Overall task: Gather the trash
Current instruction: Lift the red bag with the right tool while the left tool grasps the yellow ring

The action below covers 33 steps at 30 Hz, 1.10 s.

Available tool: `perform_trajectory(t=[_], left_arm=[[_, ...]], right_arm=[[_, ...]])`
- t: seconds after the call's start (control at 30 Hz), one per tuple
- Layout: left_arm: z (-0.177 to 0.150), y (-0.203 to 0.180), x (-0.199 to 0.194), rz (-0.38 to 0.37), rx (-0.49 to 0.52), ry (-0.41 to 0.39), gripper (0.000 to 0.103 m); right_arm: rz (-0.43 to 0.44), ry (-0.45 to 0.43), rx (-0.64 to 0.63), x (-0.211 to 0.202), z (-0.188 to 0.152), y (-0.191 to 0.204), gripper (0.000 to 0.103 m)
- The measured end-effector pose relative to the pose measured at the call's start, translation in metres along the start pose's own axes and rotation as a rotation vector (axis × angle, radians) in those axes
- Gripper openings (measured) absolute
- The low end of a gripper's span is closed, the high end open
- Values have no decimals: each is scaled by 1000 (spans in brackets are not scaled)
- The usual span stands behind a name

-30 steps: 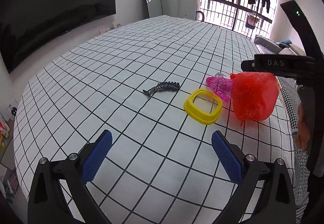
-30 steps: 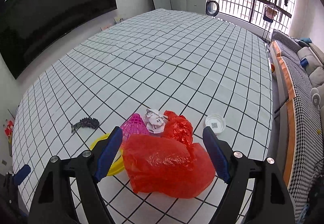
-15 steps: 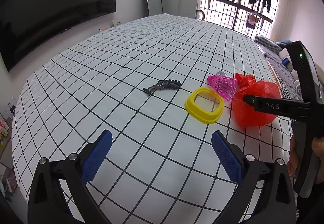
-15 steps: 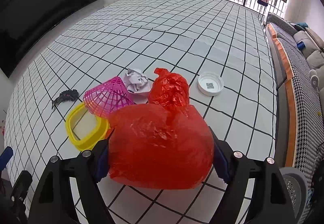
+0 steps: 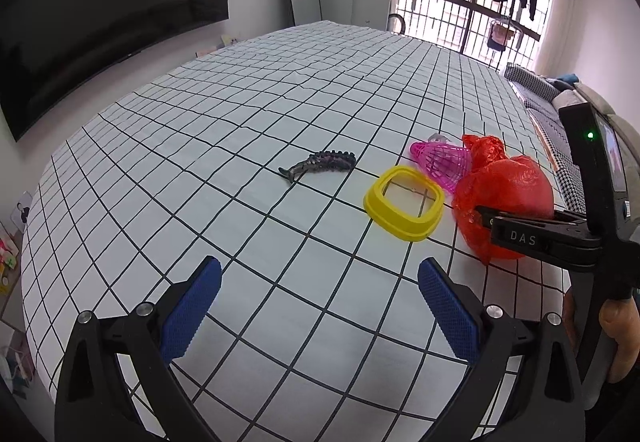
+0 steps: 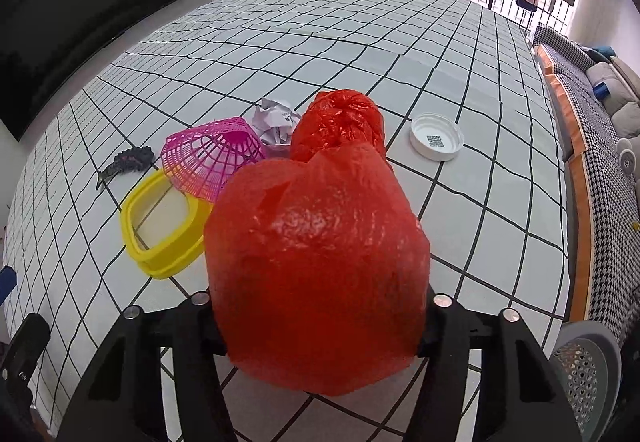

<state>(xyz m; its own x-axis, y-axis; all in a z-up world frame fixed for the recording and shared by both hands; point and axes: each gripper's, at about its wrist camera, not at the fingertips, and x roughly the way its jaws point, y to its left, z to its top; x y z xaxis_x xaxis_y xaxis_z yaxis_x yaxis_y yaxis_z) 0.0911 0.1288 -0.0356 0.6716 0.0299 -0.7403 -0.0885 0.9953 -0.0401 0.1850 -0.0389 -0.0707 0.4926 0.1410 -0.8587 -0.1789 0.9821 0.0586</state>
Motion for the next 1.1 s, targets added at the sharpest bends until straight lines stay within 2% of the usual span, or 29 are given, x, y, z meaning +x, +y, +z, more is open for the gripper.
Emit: perform_trajectory(t=[0.07, 0.13, 0.3, 0.63, 1.1], left_arm=[[0, -1, 3, -1, 2, 8, 97], [0, -3, 4, -2, 5, 11, 97], [2, -8, 5, -4, 17, 14, 97], [17, -27, 13, -15, 45, 11, 97], [34, -58, 61, -34, 83, 94, 97]], right_arm=[[7, -7, 0, -3, -1, 0, 45], [26, -14, 7, -6, -3, -2, 34], [44, -51, 29, -26, -7, -8, 24], [58, -138, 99, -80, -33, -44, 23], [24, -178, 178, -124, -74, -89, 23]])
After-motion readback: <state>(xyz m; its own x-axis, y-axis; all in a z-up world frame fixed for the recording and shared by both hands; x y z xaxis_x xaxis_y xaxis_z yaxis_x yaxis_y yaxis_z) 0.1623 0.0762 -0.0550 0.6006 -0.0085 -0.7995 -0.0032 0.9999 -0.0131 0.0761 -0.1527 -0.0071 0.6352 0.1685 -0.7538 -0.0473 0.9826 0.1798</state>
